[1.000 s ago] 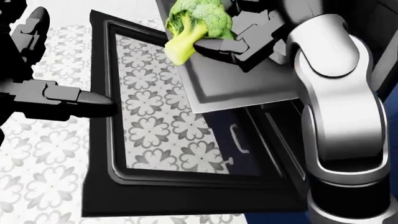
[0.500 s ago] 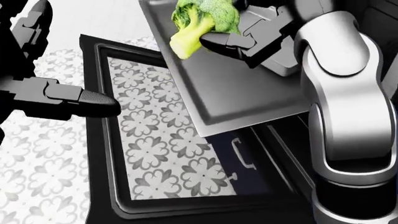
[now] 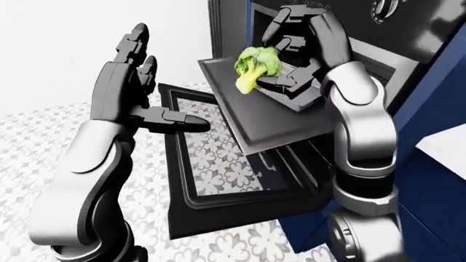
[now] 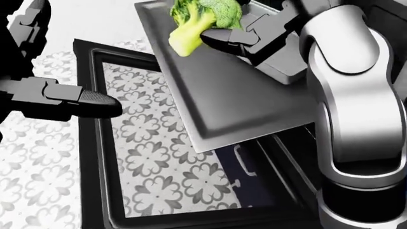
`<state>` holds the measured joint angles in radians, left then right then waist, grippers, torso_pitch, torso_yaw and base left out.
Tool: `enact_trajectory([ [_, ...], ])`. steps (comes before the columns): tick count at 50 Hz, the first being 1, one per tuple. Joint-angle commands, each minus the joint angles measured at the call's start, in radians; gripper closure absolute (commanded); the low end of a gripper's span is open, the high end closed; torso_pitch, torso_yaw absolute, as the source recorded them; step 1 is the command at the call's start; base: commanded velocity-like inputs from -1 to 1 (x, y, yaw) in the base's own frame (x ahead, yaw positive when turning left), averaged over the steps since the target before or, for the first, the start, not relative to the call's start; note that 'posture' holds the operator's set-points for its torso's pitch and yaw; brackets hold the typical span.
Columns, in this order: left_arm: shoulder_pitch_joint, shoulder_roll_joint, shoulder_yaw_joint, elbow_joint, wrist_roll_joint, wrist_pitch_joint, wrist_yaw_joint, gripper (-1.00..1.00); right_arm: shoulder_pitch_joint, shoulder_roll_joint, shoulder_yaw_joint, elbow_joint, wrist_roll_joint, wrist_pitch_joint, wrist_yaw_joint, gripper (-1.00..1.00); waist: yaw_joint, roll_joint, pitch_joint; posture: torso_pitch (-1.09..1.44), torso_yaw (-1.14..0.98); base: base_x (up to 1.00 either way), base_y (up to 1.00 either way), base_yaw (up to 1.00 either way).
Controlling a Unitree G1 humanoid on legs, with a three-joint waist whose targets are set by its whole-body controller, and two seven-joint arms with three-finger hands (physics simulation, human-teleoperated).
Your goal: Place the broccoli on the top rack of the oven.
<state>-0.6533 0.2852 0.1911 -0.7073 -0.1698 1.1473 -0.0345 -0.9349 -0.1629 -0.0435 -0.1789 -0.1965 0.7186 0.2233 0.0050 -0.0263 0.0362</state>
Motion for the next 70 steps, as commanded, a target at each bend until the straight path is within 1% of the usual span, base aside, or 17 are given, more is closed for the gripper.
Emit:
enact_trajectory([
  [1,-0.020,0.013,0.014,-0.008,0.005,-0.036,0.000,-1.00,-0.035,-0.002,-0.002,-0.014,-0.003,-0.019,-0.007,1.00,0.011,-0.012,-0.017,0.00,0.00,0.00,-0.50,0.00],
  [8,-0.022,0.013,0.015,-0.009,0.006,-0.033,0.000,-1.00,-0.031,0.001,0.001,-0.008,-0.005,-0.029,-0.008,1.00,0.010,0.037,-0.014,0.00,0.00,0.00,-0.48,0.00],
  [13,-0.018,0.016,0.021,-0.005,0.005,-0.040,-0.004,-1.00,-0.027,0.011,0.006,-0.009,-0.011,-0.037,-0.006,1.00,0.001,-0.003,0.007,0.00,0.00,0.00,0.00,0.00],
  [14,-0.016,0.017,0.022,-0.005,0.005,-0.041,-0.005,-1.00,-0.027,0.012,0.007,-0.009,-0.012,-0.036,-0.005,1.00,0.015,-0.011,-0.006,0.00,0.00,0.00,0.00,0.45],
  [29,-0.019,0.018,0.020,-0.010,0.001,-0.033,0.000,-1.00,-0.040,0.007,-0.005,-0.007,0.004,-0.016,-0.014,1.00,0.003,0.021,0.003,0.00,0.00,0.00,-0.02,0.64],
  [32,-0.018,0.017,0.019,-0.012,0.002,-0.033,0.000,-1.00,-0.037,0.006,-0.004,-0.005,0.008,-0.021,-0.016,1.00,-0.010,0.113,-0.004,0.00,0.00,0.00,-0.54,0.00],
  [33,-0.015,0.017,0.019,-0.009,0.003,-0.038,-0.001,-1.00,-0.037,0.006,-0.003,-0.006,0.009,-0.020,-0.016,1.00,-0.011,0.091,-0.002,0.00,0.00,0.00,-0.55,0.00],
  [38,-0.009,0.013,0.016,-0.005,0.006,-0.047,-0.002,-1.00,-0.035,0.006,-0.002,-0.008,0.014,-0.020,-0.020,1.00,-0.004,0.109,-0.029,0.00,0.00,0.00,-0.55,0.00],
  [43,-0.008,0.018,0.024,-0.007,0.004,-0.047,-0.006,-1.00,-0.038,0.008,0.002,-0.009,0.013,-0.018,-0.021,1.00,0.002,0.075,-0.019,0.00,0.00,0.00,-0.53,0.00],
  [46,-0.021,0.022,0.027,-0.011,0.000,-0.031,-0.005,-1.00,-0.043,0.008,0.001,-0.012,0.012,-0.012,-0.020,1.00,0.011,0.013,-0.022,0.00,0.00,0.00,-0.45,0.00],
  [48,-0.023,0.024,0.027,-0.007,-0.001,-0.034,-0.005,-1.00,-0.046,0.008,0.001,-0.010,0.012,-0.011,-0.020,1.00,0.008,-0.079,-0.045,0.00,0.00,0.00,-0.41,0.00],
  [49,-0.024,0.024,0.028,-0.006,-0.001,-0.035,-0.005,-1.00,-0.047,0.008,0.000,-0.011,0.012,-0.010,-0.020,1.00,0.010,-0.022,-0.023,0.00,0.00,0.00,-0.41,0.00],
  [52,-0.020,0.022,0.027,-0.011,-0.002,-0.034,-0.003,-1.00,-0.047,0.008,0.000,-0.016,0.013,-0.007,-0.020,1.00,0.006,-0.005,-0.035,0.00,0.00,0.00,-0.27,0.00],
  [61,-0.009,0.021,0.029,-0.004,-0.002,-0.048,-0.003,-1.00,-0.044,0.015,0.006,-0.005,0.012,-0.019,-0.026,1.00,-0.002,-0.010,0.011,0.00,0.00,0.00,0.00,0.00],
  [63,-0.006,0.023,0.029,-0.001,-0.002,-0.055,-0.005,-1.00,-0.044,0.016,0.007,-0.004,0.010,-0.019,-0.025,1.00,-0.006,-0.007,0.012,0.00,0.00,0.00,0.00,0.00],
  [64,-0.005,0.023,0.032,-0.001,-0.003,-0.055,-0.005,-1.00,-0.044,0.016,0.008,-0.007,0.010,-0.017,-0.024,1.00,-0.004,-0.005,-0.015,0.00,0.00,0.16,0.00,0.00],
  [70,-0.009,0.026,0.033,-0.001,-0.007,-0.052,-0.002,-1.00,-0.040,0.020,0.012,0.000,0.005,-0.031,-0.022,1.00,-0.001,0.031,-0.011,0.00,0.00,0.18,0.00,0.00],
])
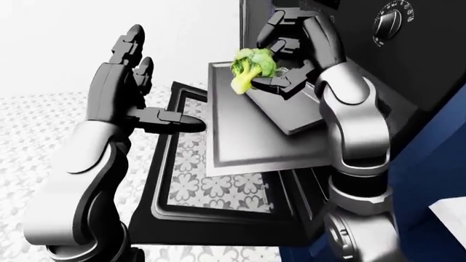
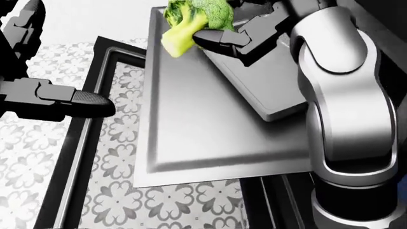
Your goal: Place the broccoli on the top rack of the oven.
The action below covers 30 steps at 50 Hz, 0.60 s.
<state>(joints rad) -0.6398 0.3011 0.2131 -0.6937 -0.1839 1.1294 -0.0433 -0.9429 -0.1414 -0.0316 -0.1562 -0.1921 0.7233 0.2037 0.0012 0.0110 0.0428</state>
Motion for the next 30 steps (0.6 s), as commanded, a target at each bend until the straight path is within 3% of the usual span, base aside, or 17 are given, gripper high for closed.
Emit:
enact_trajectory([
  [1,-0.021,0.010,0.010,-0.012,0.007,-0.038,0.007,-1.00,-0.033,-0.001,0.000,-0.023,-0.001,-0.037,-0.001,1.00,0.002,-0.001,-0.017,0.00,0.00,0.19,0.00,0.00],
  [5,-0.018,0.010,0.012,-0.017,0.005,-0.035,0.007,-1.00,-0.034,0.001,0.000,-0.021,-0.004,-0.036,-0.001,1.00,-0.006,0.040,-0.011,0.00,0.00,0.18,0.00,0.00],
  [7,-0.015,0.011,0.012,-0.011,0.006,-0.044,0.005,-1.00,-0.035,0.001,0.000,-0.021,-0.006,-0.033,0.000,1.00,-0.011,0.098,-0.031,0.00,0.00,0.20,0.00,0.00],
  [8,-0.015,0.011,0.012,-0.012,0.006,-0.044,0.006,-1.00,-0.036,0.002,0.000,-0.023,-0.006,-0.031,0.000,1.00,-0.003,0.061,-0.021,0.00,0.00,0.26,0.00,0.00],
  [9,-0.015,0.011,0.011,-0.013,0.005,-0.042,0.007,-1.00,-0.034,0.003,0.001,-0.024,-0.006,-0.032,0.001,1.00,-0.011,0.079,-0.010,0.00,0.00,0.27,0.00,0.00],
  [10,-0.014,0.011,0.010,-0.013,0.006,-0.043,0.007,-1.00,-0.033,0.004,0.000,-0.023,-0.007,-0.034,0.001,1.00,-0.009,0.078,-0.008,0.00,0.00,0.28,0.00,0.00],
  [13,-0.012,0.011,0.010,-0.013,0.006,-0.045,0.007,-1.00,-0.033,0.003,-0.002,-0.022,-0.005,-0.036,0.002,1.00,-0.007,0.063,-0.015,0.00,0.00,0.27,0.00,0.00],
  [18,-0.017,0.013,0.011,-0.016,0.005,-0.040,0.007,-1.00,-0.033,0.004,-0.004,-0.026,-0.001,-0.036,0.002,1.00,-0.003,0.033,-0.001,0.00,0.00,0.13,0.00,0.00],
  [20,-0.020,0.014,0.013,-0.020,0.004,-0.036,0.007,-1.00,-0.035,0.002,-0.004,-0.027,-0.001,-0.035,0.002,1.00,0.004,0.007,0.000,0.00,0.00,0.00,0.00,0.00],
  [22,-0.027,0.012,0.022,-0.035,-0.007,-0.026,0.005,-1.00,-0.044,-0.002,-0.007,-0.031,0.000,-0.026,0.003,1.00,0.012,-0.043,-0.009,0.00,0.00,0.00,0.00,0.00],
  [23,-0.024,0.015,0.020,-0.033,-0.010,-0.033,0.001,-1.00,-0.050,-0.007,-0.010,-0.025,0.000,-0.026,0.000,1.00,0.014,-0.013,-0.002,0.00,0.00,0.00,0.00,0.00],
  [26,-0.029,0.022,0.022,-0.043,-0.019,-0.023,0.001,-1.00,-0.060,-0.015,-0.012,-0.016,-0.011,-0.015,-0.013,1.00,0.012,-0.010,-0.019,0.00,0.00,0.00,0.00,0.00],
  [30,-0.027,0.030,0.022,-0.059,-0.023,-0.017,0.000,-1.00,-0.086,-0.027,-0.020,-0.004,-0.020,0.010,-0.027,1.00,0.007,0.001,-0.016,0.00,0.00,0.00,0.00,0.00],
])
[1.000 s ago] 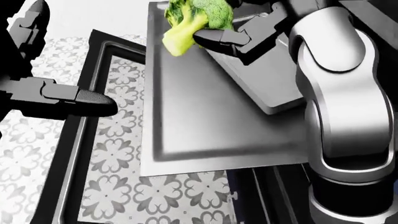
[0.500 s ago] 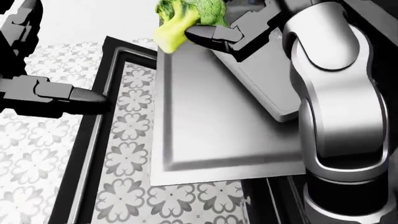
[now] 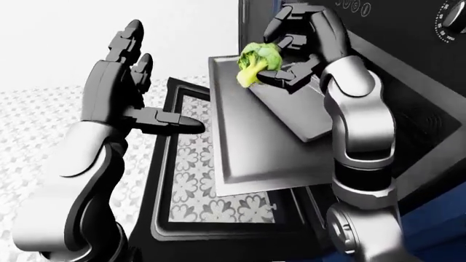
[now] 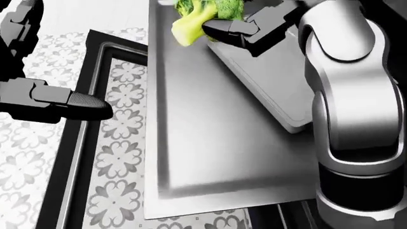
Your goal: Place the broccoli on the top rack of the oven.
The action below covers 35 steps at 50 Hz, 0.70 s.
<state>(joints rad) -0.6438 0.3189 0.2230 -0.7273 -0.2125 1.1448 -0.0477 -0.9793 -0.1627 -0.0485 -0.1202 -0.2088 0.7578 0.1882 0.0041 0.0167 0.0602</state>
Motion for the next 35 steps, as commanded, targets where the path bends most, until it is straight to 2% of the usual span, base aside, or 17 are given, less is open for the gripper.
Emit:
enact_trajectory([
  [1,-0.025,0.014,0.013,-0.029,0.005,-0.028,0.004,-1.00,-0.059,-0.011,-0.005,-0.031,-0.006,-0.019,-0.018,1.00,0.002,-0.003,-0.034,0.00,0.00,0.00,0.00,0.00],
  [6,-0.021,0.021,0.006,-0.030,0.017,-0.037,-0.008,-1.00,-0.090,-0.029,-0.012,0.059,-0.031,-0.036,-0.061,1.00,-0.004,0.003,-0.033,0.00,0.00,0.00,0.00,0.00],
  [21,-0.025,0.014,0.006,-0.041,0.038,-0.027,-0.020,-1.00,-0.187,-0.094,-0.046,0.317,-0.042,-0.093,-0.180,1.00,-0.003,-0.002,-0.029,0.00,0.00,0.00,0.00,0.00],
  [35,-0.048,0.027,0.010,-0.048,0.035,-0.007,-0.022,-1.00,-0.313,-0.161,-0.038,0.826,-0.154,-0.307,-0.332,1.00,0.001,-0.004,-0.034,0.00,0.00,0.00,0.00,0.00],
])
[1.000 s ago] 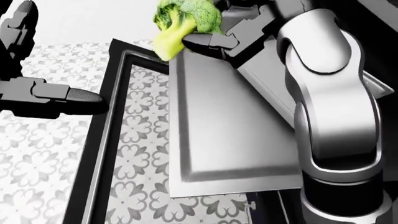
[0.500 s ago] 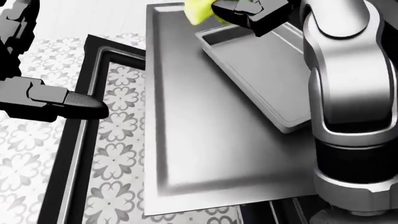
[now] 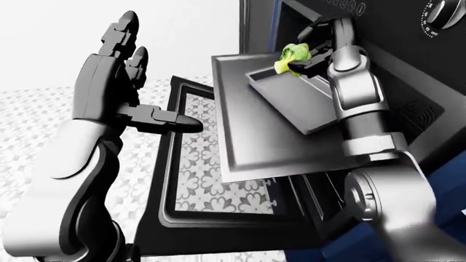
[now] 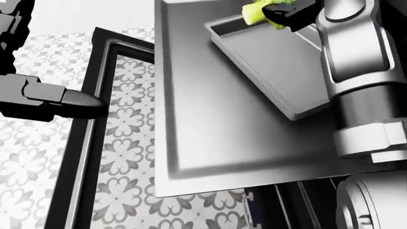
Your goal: Place the broccoli on the top rack of the oven.
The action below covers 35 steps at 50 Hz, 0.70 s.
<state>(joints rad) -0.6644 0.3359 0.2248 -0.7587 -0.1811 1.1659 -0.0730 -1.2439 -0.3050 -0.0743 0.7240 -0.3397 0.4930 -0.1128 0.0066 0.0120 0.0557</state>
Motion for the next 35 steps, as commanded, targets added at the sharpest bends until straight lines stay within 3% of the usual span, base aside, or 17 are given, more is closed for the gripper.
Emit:
enact_trajectory([
  [1,-0.029,0.009,0.008,-0.017,0.004,-0.025,0.003,-1.00,-0.054,-0.020,-0.016,0.001,-0.023,-0.051,-0.040,1.00,-0.001,0.001,-0.030,0.00,0.00,0.00,0.00,0.00],
  [10,-0.013,0.016,0.008,-0.030,0.015,-0.076,-0.018,-1.00,-0.105,-0.032,-0.007,0.208,-0.068,-0.143,-0.135,1.00,0.002,-0.001,-0.026,0.02,0.00,0.00,0.00,0.00],
  [35,-0.025,0.005,0.007,-0.046,0.017,-0.075,-0.031,-1.00,-0.099,-0.055,-0.011,0.294,-0.105,-0.179,-0.172,1.00,-0.001,-0.005,0.085,0.24,0.00,0.00,0.00,0.00],
])
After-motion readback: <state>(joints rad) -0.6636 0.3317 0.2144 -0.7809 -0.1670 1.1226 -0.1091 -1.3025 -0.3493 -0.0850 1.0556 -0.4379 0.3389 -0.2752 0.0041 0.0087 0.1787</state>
